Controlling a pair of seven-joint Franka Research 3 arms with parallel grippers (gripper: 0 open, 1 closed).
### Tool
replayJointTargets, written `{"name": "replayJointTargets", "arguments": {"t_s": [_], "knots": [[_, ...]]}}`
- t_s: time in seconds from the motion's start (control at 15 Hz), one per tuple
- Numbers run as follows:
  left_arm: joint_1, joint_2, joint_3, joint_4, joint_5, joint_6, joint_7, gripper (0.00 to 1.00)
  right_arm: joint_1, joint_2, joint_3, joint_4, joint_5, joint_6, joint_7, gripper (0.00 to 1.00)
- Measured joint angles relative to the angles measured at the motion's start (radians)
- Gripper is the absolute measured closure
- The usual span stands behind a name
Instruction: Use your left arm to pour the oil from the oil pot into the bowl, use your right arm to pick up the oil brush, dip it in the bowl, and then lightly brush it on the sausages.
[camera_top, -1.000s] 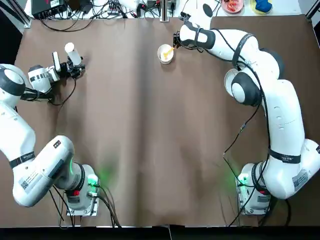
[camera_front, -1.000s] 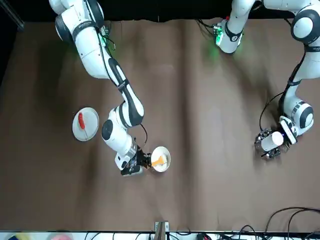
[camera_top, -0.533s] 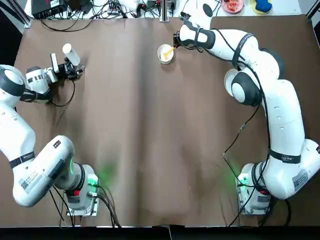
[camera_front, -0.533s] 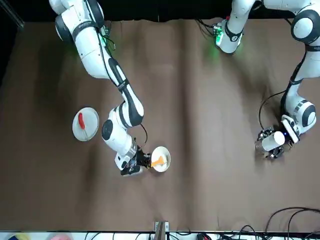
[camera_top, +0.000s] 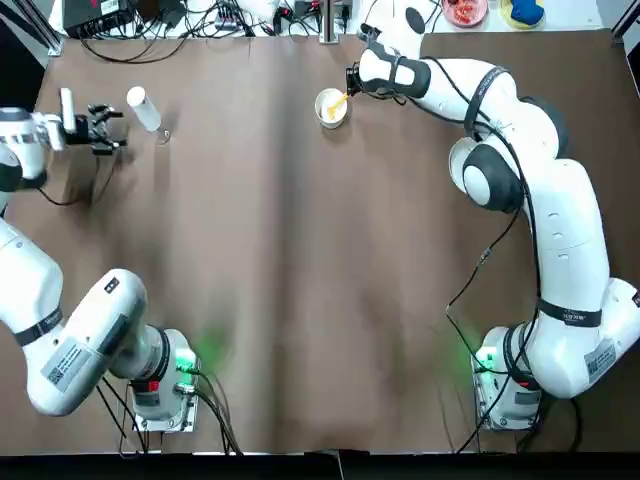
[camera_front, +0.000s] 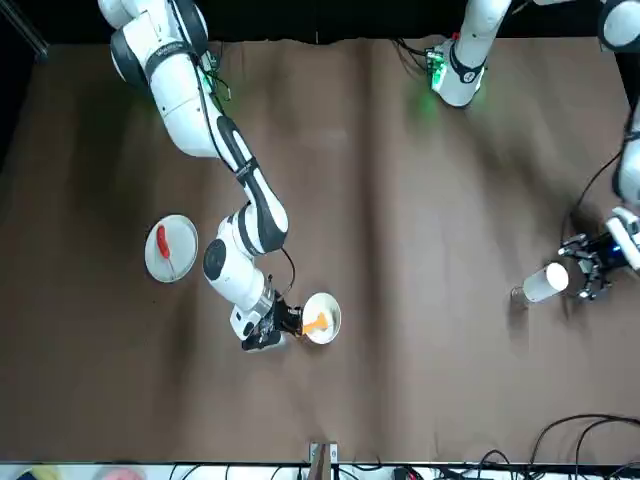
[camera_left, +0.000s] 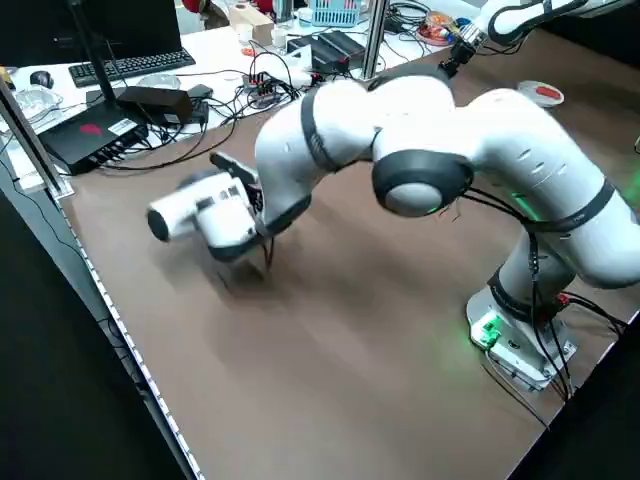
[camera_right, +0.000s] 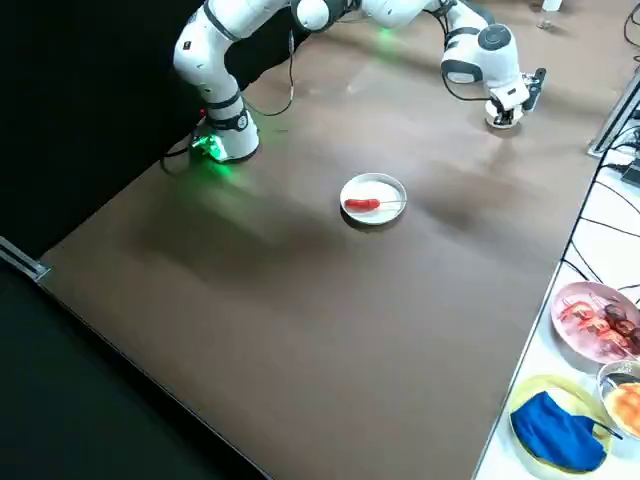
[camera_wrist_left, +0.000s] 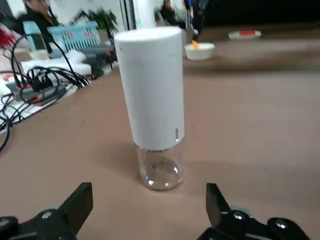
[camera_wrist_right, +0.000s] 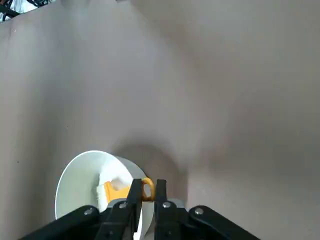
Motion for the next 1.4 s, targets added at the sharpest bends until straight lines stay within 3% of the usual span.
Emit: {"name": "replayJointTargets", "arguments": {"t_s": [0.33,0.67,0.93,1.0,1.4], "knots": [[-0.046,-0.224,-0.015,0.006,0.217,0.002,-0.243,0.0,0.0,0.0,0.001,0.008,0.0,-0.001,0.002,0.87],[-0.237,-0.43,-0.017,0.003,0.415,0.004,-0.487,0.0,0.0,-0.002,0.002,0.02,0.001,-0.001,0.005,0.92],[-0.412,-0.486,-0.017,-0.018,0.565,0.009,-0.644,0.0,0.0,-0.011,0.004,0.022,0.003,-0.016,0.008,0.94],[-0.485,-0.493,-0.018,-0.02,0.654,0.012,-0.742,0.0,0.0,-0.02,0.003,0.023,0.003,-0.068,0.01,0.94],[-0.623,-0.579,-0.019,-0.059,0.765,0.01,-0.998,0.0,0.0,-0.067,-0.001,0.025,0.003,-0.237,0.101,0.95]]}}
